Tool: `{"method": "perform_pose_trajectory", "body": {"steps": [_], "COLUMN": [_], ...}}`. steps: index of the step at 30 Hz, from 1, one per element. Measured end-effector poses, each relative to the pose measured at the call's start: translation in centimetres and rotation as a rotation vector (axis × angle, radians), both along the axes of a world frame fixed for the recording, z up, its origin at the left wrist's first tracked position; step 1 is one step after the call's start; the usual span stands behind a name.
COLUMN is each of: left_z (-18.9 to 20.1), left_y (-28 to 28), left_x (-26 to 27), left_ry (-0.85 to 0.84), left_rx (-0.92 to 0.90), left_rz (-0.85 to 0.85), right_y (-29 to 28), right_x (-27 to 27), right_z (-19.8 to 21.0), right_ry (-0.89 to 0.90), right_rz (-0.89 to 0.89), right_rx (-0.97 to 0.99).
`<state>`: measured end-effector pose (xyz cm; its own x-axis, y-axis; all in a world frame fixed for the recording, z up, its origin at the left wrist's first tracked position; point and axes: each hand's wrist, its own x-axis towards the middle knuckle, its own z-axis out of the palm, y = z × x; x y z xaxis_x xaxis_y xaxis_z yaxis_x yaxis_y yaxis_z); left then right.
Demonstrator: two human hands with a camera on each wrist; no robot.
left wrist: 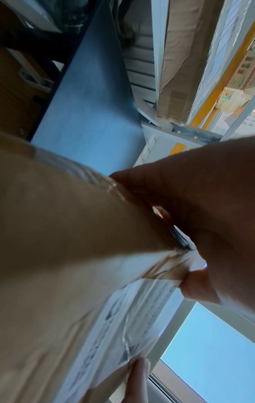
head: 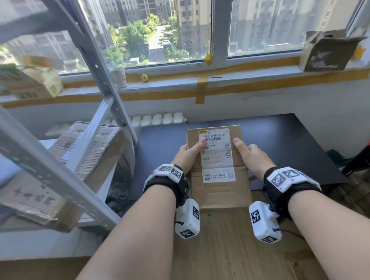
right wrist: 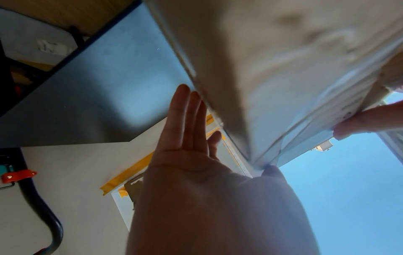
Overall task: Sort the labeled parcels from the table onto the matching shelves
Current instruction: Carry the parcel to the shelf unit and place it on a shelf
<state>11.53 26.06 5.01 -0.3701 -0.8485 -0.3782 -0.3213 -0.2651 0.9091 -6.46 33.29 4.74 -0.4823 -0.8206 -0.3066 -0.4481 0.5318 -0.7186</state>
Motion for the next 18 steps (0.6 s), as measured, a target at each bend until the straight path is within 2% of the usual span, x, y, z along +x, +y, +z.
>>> {"method": "perform_pose_trajectory", "body": {"steps": [9, 18], "left_z": [1.5, 2.7], "left_y": [4.3, 9.5], "left_x": [9.0, 23.9], "left_ry": [0.021, 0.025], "left_rx": [-0.017, -0.023], "left_rz": [0.012, -0.097], "right_y": [4.0, 9.9], "right_x": [9.2, 23.5], "right_z": [0.9, 1.7], "right_ry": [-0.352, -0.458], "right_rz": [0.045, 0.017], "right_rx": [-0.089, -0.166]}}
